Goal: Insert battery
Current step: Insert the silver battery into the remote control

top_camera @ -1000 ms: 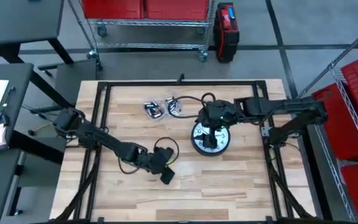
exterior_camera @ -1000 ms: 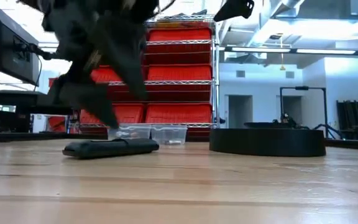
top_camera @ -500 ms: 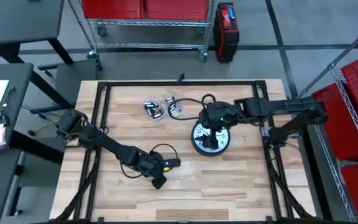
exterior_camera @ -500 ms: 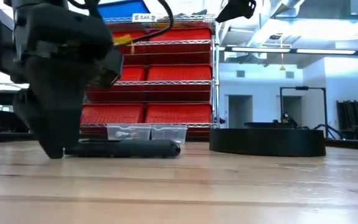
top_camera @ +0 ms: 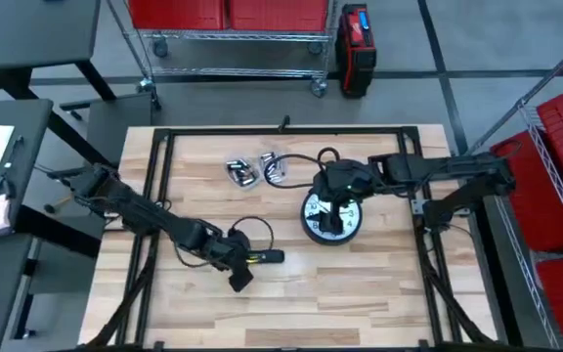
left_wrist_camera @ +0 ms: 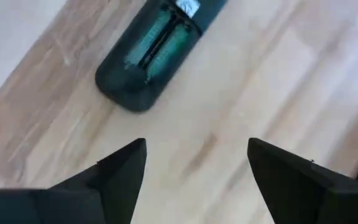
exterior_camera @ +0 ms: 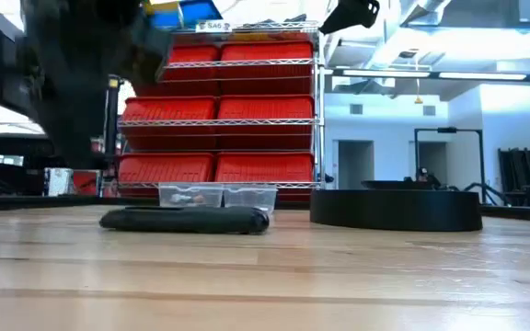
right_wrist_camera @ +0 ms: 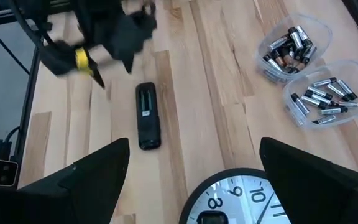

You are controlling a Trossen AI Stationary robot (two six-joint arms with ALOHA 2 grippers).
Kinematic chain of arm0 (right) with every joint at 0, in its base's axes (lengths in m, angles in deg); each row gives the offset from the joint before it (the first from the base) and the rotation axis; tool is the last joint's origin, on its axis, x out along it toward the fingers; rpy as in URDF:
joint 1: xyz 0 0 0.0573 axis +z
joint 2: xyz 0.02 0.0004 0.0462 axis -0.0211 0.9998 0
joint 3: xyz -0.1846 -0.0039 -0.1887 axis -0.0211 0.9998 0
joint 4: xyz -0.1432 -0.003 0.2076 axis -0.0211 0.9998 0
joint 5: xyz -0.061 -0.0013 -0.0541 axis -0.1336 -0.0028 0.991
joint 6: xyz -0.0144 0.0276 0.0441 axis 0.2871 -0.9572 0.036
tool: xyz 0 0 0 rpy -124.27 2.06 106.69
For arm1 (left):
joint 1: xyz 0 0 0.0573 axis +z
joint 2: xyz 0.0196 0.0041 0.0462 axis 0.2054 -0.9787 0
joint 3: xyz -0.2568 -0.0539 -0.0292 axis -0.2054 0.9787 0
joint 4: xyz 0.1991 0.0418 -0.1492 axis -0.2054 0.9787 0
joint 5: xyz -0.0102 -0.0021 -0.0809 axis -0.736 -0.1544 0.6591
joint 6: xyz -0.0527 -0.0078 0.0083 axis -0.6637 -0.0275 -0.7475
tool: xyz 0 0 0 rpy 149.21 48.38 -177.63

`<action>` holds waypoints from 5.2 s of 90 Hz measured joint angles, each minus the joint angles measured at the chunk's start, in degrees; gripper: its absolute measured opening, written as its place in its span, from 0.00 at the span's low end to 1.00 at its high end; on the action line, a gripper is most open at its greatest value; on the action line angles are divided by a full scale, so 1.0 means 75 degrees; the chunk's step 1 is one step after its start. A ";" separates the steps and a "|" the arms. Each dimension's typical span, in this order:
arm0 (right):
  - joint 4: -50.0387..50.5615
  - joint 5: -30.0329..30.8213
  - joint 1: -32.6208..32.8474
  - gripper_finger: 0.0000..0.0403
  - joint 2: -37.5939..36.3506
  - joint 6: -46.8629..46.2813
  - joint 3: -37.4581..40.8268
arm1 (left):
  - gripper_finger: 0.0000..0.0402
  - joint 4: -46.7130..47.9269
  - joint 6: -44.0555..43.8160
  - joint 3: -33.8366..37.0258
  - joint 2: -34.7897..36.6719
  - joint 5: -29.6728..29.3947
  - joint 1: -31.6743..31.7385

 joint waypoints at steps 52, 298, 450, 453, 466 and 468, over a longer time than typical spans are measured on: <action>-0.0812 0.0107 -0.1743 0.86 0.0291 -0.0476 -0.0003 | 0.65 -0.0429 0.4135 -0.0013 0.2634 -0.0454 0.4422; 0.0232 0.0002 -0.4331 0.86 -0.0432 0.2538 0.0737 | 0.47 0.1385 0.7715 -0.4553 -0.4700 -0.0254 0.7297; 0.0213 0.0002 -0.4191 0.86 -0.0435 0.2139 0.0731 | 0.00 0.2166 0.7048 -0.5492 -0.5182 0.0280 0.7216; 0.0213 0.0002 -0.4191 0.86 -0.0435 0.2142 0.0731 | 0.01 0.2161 0.7067 -0.5492 -0.5180 0.0315 0.7214; 0.0213 0.0002 -0.4200 0.86 -0.0435 0.2206 0.0731 | 0.03 0.2129 0.7444 -0.5492 -0.5175 0.0393 0.7184; 0.0213 0.0002 -0.4200 0.86 -0.0435 0.2206 0.0731 | 0.04 0.2131 0.7446 -0.5492 -0.5175 0.0393 0.7184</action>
